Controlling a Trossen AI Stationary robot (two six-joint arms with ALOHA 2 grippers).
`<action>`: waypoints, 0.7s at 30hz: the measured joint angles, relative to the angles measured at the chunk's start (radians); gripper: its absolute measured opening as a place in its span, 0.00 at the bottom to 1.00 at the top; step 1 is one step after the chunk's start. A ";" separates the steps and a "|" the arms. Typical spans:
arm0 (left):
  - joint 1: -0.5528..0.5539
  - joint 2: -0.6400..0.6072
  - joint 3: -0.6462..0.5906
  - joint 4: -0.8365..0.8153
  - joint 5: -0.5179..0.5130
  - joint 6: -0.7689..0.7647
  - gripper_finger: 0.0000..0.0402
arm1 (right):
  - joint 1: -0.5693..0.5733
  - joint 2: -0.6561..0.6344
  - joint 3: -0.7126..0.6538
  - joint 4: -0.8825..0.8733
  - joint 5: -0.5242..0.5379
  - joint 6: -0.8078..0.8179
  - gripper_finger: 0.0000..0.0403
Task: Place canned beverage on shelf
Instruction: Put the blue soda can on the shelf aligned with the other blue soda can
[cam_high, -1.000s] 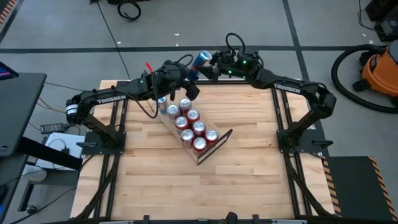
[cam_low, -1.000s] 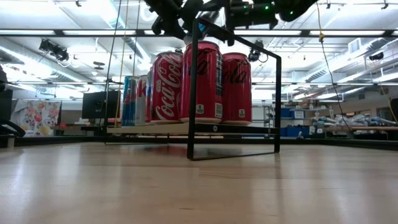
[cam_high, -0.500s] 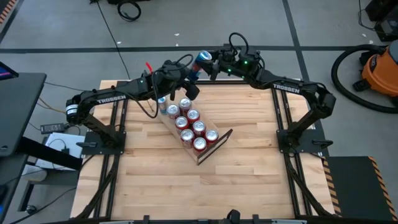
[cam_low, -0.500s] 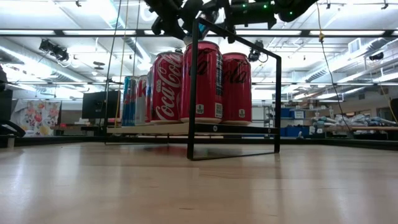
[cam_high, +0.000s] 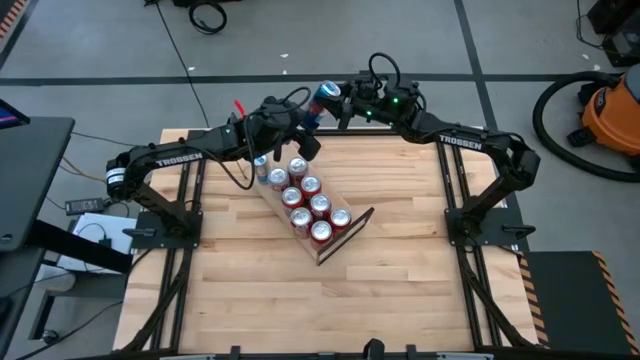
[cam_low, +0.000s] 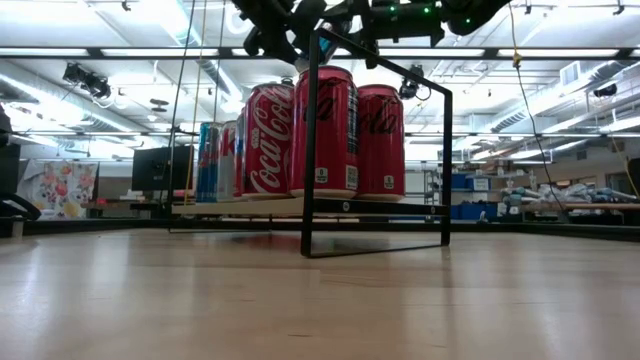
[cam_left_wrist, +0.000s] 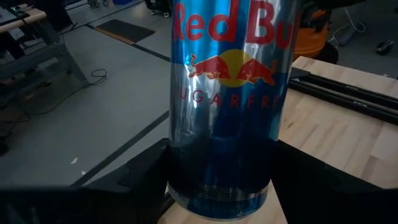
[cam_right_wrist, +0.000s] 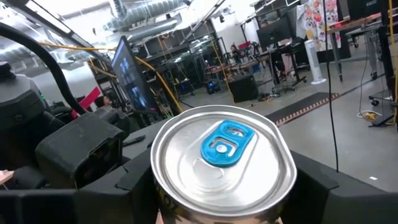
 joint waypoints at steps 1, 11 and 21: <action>0.000 0.000 0.000 0.000 -0.001 0.007 0.62 | 0.000 0.000 0.000 0.000 0.000 0.000 0.62; 0.000 -0.004 0.000 -0.012 0.004 0.041 0.74 | 0.000 0.000 0.000 -0.007 -0.008 -0.016 0.63; -0.021 -0.135 0.002 -0.169 0.007 0.052 0.89 | 0.001 0.001 0.000 -0.061 0.001 -0.041 0.64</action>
